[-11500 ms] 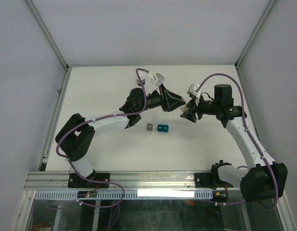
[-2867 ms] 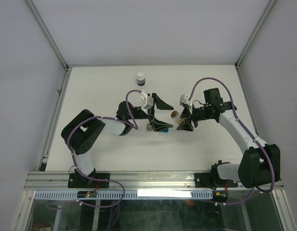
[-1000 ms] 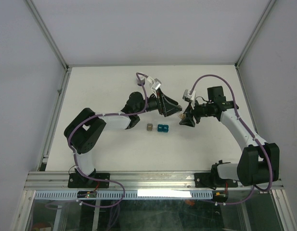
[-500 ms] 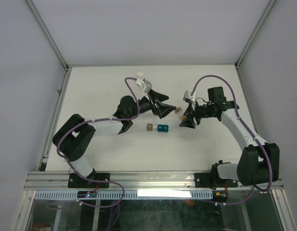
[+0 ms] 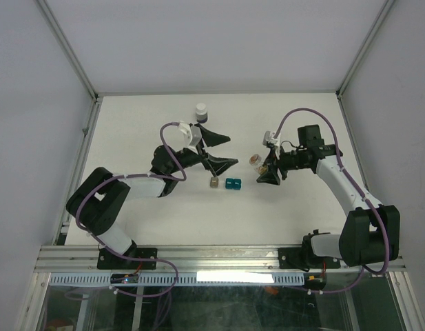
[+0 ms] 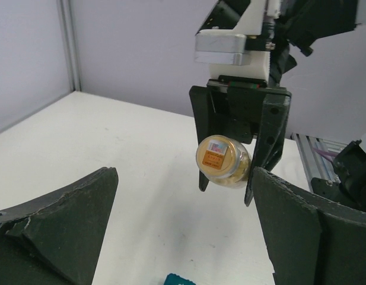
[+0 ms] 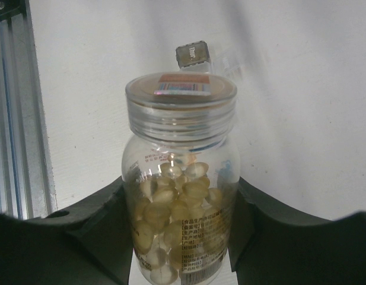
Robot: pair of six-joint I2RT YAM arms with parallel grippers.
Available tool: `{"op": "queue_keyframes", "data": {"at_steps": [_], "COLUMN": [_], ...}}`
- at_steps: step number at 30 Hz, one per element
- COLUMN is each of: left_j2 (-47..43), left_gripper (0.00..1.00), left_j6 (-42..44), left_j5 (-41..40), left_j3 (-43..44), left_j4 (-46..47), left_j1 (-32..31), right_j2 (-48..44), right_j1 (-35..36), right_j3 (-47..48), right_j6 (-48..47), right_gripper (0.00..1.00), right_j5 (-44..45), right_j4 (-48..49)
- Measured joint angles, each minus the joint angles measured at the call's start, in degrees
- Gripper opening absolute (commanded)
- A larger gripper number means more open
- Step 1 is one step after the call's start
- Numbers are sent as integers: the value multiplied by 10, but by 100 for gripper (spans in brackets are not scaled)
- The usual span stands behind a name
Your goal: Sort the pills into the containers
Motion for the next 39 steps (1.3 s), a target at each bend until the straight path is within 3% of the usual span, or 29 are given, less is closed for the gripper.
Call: {"op": "queue_keyframes", "data": {"at_steps": [6, 16, 28, 39], "left_j2": [32, 47, 92, 124], "left_gripper": [99, 95, 98, 87], "left_j6": [-1, 35, 37, 34], "left_j5": [58, 122, 193, 210], "left_j3": [-1, -8, -6, 16], "left_j4": [73, 103, 116, 117], "left_j1": [14, 16, 16, 5], "right_j2": [0, 0, 0, 0], "right_j1": [-1, -1, 5, 28], "right_j3": [0, 0, 0, 0], "right_j6": [-9, -24, -46, -59], "right_gripper": [0, 0, 0, 0], "right_j5": [-9, -20, -25, -24], "right_j4": [-8, -20, -32, -41]}}
